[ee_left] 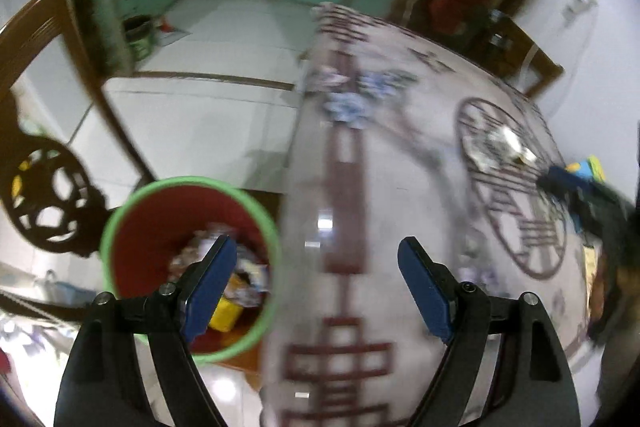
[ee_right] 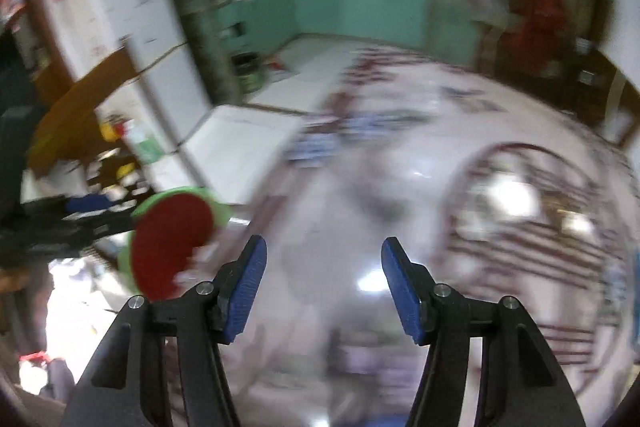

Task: Collect trash
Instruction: 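Grasp the brown box with the right tool while the left tool grasps the white paper cup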

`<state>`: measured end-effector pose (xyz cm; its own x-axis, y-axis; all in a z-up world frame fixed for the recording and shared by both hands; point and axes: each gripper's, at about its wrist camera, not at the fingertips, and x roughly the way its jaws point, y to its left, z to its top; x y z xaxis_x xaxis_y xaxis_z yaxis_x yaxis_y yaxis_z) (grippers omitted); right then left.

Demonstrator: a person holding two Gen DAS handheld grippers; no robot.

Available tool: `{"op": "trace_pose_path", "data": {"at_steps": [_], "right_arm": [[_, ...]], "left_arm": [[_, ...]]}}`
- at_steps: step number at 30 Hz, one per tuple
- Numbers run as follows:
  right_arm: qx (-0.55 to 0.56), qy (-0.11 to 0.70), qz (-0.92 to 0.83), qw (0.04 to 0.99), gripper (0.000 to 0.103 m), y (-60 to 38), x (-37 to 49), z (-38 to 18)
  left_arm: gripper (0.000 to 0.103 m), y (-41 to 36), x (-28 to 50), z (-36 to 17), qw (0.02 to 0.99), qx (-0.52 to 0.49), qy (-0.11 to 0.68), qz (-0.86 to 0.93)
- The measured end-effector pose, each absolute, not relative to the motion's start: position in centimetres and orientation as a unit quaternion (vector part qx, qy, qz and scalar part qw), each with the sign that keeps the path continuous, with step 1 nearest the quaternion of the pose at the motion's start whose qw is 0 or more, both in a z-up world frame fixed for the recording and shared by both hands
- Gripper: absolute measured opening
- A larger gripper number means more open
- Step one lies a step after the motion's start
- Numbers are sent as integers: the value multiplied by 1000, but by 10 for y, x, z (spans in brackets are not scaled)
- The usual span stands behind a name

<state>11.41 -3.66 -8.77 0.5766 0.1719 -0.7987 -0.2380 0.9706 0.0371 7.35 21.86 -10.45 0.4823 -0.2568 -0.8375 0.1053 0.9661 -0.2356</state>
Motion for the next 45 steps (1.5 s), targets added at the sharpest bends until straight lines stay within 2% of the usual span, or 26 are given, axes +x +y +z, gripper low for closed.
{"op": "trace_pose_path", "data": {"at_steps": [1,3,5,9,18,20,21,22,23,25,31,36,38,39,40,41,42,45], "right_arm": [[-46,445,102,888,59,-59,122,-86],[-76,460,74,881,68,-110,149,-87],[-92,470,54,876,68,-151,175,-92],[-109,544,56,830,68,-221,239,-128],[-164,614,99,766,68,-251,309,-208],[-132,609,114,774,68,-261,317,-210],[-115,612,115,774,66,-266,320,-211],[-93,614,119,775,57,-272,323,-212],[-81,603,127,783,38,-277,325,-207],[-66,586,140,795,29,-286,326,-199],[8,516,159,842,28,-308,286,-165],[62,493,164,852,28,-316,251,-159],[71,486,164,855,28,-314,244,-159],[73,480,162,859,28,-313,241,-158],[74,477,160,861,28,-311,240,-158],[78,472,156,864,28,-310,236,-155],[81,468,154,867,28,-308,234,-153],[88,456,145,874,28,-303,221,-143]], "left_arm": [[83,200,72,-102,858,-70,497,-114],[83,175,70,-99,857,-67,497,-123],[83,150,70,-98,855,-65,497,-131],[83,98,71,-98,853,-54,499,-141],[86,2,99,-111,857,-6,489,-161],[86,-17,111,-120,852,20,494,-172],[86,-24,112,-123,852,27,493,-176],[86,-32,118,-126,850,35,493,-180],[86,-37,122,-129,850,37,493,-182],[86,-49,138,-135,852,37,487,-191],[86,-81,170,-155,864,82,453,-203],[86,-98,181,-164,867,112,432,-223],[75,-99,184,-163,868,101,428,-230],[50,-99,186,-163,867,98,431,-232],[36,-99,189,-164,863,96,438,-232],[31,-100,191,-164,858,94,448,-232],[17,-99,191,-164,854,87,454,-238],[17,-97,184,-155,854,81,452,-244]]}}
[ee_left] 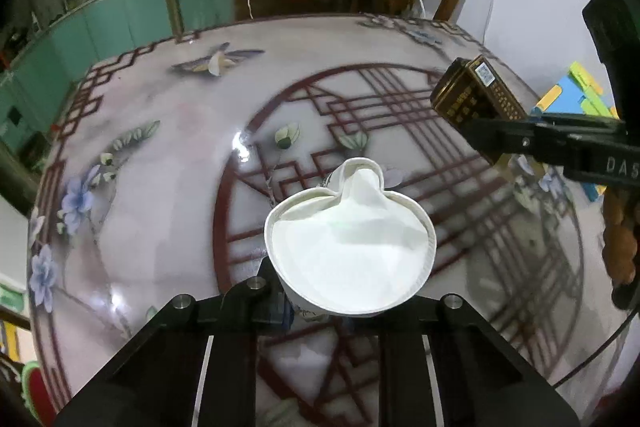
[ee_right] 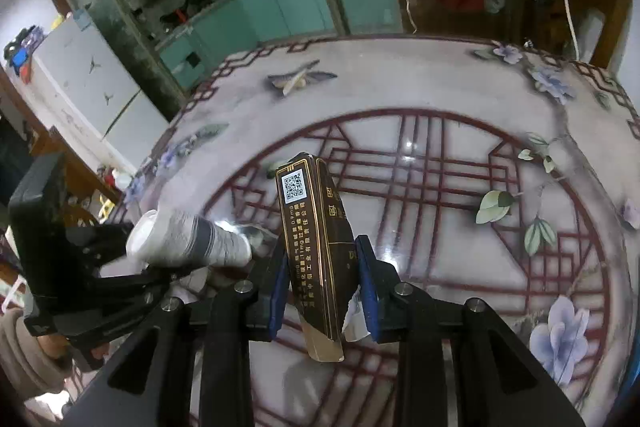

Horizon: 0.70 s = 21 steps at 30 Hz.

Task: Collect trash
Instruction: 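Grasp the brown box with the right tool while the left tool grasps the white paper cup, then carry the brown box and paper cup over the red bin with both tools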

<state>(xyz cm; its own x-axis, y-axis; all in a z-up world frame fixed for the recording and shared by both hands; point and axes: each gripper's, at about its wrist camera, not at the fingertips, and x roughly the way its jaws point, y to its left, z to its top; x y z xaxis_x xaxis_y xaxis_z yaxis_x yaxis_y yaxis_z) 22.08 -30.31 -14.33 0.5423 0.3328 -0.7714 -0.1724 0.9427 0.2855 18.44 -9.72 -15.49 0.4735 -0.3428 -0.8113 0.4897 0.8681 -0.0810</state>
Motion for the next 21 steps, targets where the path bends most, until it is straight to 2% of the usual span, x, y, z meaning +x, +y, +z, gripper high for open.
{"op": "trace_pose_path", "data": {"at_steps": [13,17,21], "right_arm": [[85,421,134,893,29,-255,143,-88],[82,415,138,896,29,-238,115,-73],[78,409,141,898,29,-223,93,-63]], "left_arm": [[16,-52,109,-78,879,37,425,-211],[16,-38,83,-72,888,58,421,-178],[16,-19,68,-71,888,37,432,-157]]}}
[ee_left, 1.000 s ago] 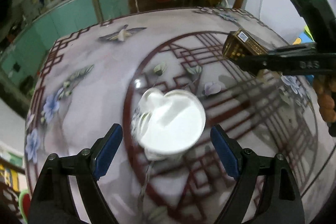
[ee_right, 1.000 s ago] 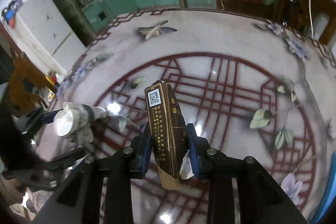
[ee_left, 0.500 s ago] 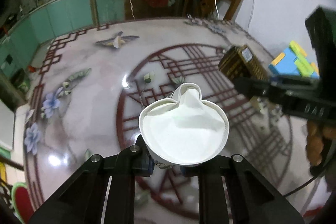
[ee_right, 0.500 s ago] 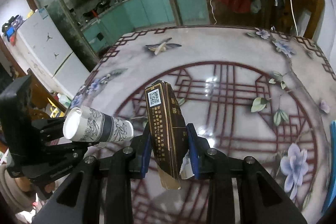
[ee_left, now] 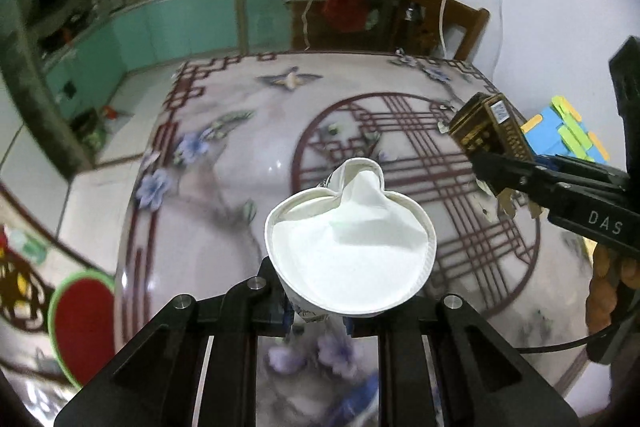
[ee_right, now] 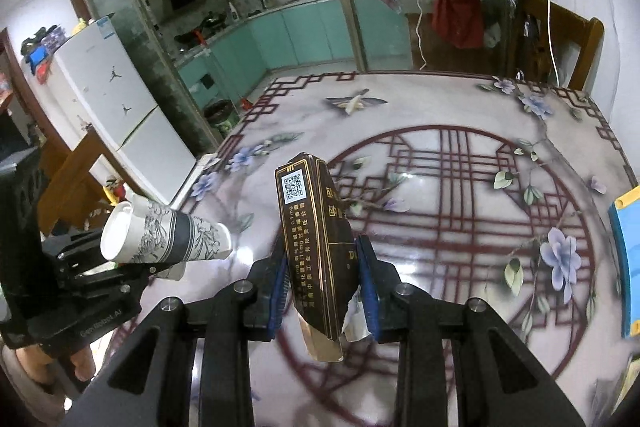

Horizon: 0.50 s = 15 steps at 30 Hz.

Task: Collect trash
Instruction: 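Carry the brown box and paper cup over the red bin with both tools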

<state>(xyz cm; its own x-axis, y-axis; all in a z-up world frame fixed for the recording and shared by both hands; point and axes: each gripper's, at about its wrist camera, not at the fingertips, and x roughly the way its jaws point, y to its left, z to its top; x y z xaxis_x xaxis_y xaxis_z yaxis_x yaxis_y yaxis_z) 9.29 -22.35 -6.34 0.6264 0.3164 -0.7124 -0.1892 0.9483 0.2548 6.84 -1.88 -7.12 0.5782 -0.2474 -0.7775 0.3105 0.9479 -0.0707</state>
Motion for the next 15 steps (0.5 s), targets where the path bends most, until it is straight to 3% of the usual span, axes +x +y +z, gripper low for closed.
{"op": "trace_pose_path", "data": {"at_steps": [15], "right_arm": [[53,399,174,899,29,-157,60,-45]], "left_arm": [[17,49,39,-64,901,14,423,-98]]}}
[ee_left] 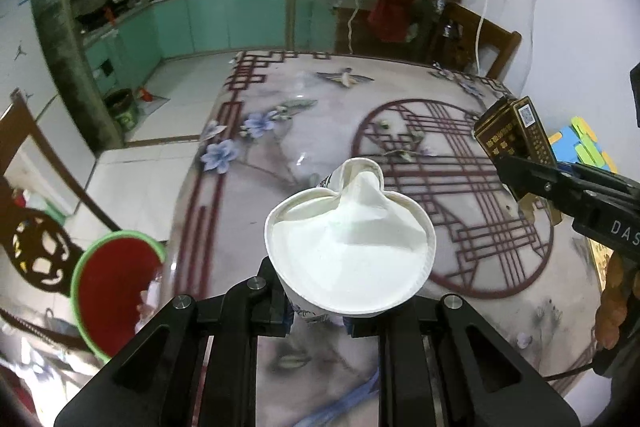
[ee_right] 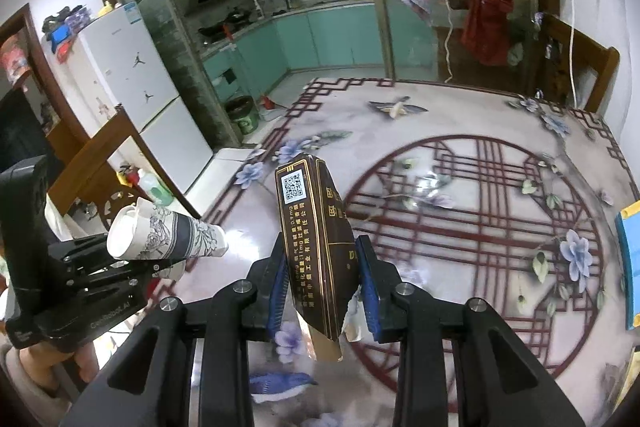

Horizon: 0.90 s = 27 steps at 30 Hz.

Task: Collect trash
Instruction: 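Carry the brown box and paper cup over the red bin with both tools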

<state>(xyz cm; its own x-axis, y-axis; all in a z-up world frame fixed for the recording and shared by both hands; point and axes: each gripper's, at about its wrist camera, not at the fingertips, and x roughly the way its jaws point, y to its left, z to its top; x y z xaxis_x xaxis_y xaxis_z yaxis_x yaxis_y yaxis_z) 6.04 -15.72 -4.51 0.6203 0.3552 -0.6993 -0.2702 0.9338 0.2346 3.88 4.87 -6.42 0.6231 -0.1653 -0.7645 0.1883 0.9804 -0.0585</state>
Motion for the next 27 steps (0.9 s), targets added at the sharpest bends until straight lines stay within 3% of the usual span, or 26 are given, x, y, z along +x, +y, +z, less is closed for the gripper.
{"op": "trace_pose_path", "data": {"at_steps": [27], "right_arm": [[34,410,201,889,30,3,51,-48]], "left_arm": [[17,196,42,-69,902,-16,425,-78]]}}
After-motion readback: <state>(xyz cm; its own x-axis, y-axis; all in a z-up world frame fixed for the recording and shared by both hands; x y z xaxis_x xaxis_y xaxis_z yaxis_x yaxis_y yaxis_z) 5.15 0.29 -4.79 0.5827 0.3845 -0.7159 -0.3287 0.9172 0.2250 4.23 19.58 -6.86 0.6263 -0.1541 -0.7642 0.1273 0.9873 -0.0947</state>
